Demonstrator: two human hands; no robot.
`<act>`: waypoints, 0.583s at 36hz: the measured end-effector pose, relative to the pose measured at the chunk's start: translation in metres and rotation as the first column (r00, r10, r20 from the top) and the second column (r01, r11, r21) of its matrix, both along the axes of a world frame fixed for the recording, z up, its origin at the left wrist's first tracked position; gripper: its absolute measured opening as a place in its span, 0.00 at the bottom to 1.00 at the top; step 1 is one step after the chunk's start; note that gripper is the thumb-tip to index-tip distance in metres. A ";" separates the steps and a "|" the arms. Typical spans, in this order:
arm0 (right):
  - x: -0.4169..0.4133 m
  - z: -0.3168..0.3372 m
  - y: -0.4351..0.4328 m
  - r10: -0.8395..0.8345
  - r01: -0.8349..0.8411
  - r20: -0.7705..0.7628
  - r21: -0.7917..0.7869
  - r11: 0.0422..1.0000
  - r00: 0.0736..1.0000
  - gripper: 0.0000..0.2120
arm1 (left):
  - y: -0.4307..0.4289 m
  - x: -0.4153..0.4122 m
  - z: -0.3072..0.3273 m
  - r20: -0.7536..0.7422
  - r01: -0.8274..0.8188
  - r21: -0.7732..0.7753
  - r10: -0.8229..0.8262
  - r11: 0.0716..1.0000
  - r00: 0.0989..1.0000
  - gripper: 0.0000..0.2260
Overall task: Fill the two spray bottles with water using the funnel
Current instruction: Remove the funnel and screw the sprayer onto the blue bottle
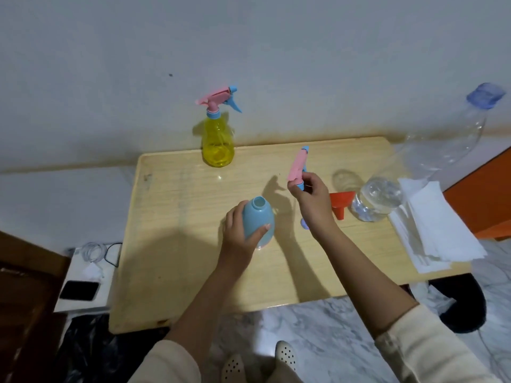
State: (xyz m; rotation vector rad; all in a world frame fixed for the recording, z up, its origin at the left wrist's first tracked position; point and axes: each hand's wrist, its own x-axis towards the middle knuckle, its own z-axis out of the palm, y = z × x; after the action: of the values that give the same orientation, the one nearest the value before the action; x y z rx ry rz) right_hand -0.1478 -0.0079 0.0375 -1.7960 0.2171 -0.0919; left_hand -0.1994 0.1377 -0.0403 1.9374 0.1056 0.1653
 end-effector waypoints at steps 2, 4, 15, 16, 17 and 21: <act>0.001 0.020 0.001 -0.008 0.001 0.064 0.108 0.994 0.998 0.09 | 0.001 -0.001 0.002 0.010 0.015 -0.001 -0.015 1.000 1.000 0.32; 0.001 0.039 0.003 -0.003 -0.029 0.142 0.224 0.974 0.990 0.07 | 0.001 -0.001 0.003 0.008 0.024 0.001 -0.024 1.000 1.000 0.32; -0.009 0.084 0.026 0.068 -0.204 0.433 0.277 0.939 0.899 0.06 | 0.000 0.003 0.002 -0.039 0.007 0.004 -0.007 1.000 0.999 0.29; -0.010 0.080 0.028 0.083 -0.205 0.431 0.246 0.947 0.898 0.06 | -0.001 0.003 0.002 -0.040 0.005 0.002 -0.005 1.000 0.999 0.29; -0.011 0.074 0.030 0.097 -0.204 0.417 0.220 0.954 0.904 0.07 | -0.002 0.003 0.001 -0.040 0.003 0.005 -0.003 1.000 0.999 0.30; -0.017 0.040 0.035 0.188 -0.238 0.308 0.135 0.962 0.933 0.11 | -0.002 0.004 -0.002 -0.023 -0.014 0.037 0.015 0.999 1.000 0.30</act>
State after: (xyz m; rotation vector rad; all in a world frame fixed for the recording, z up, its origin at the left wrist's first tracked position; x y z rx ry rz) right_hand -0.1649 0.0273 0.0778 -1.6008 -0.1798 -0.1776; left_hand -0.1956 0.1353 -0.0418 1.9759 0.1328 0.1553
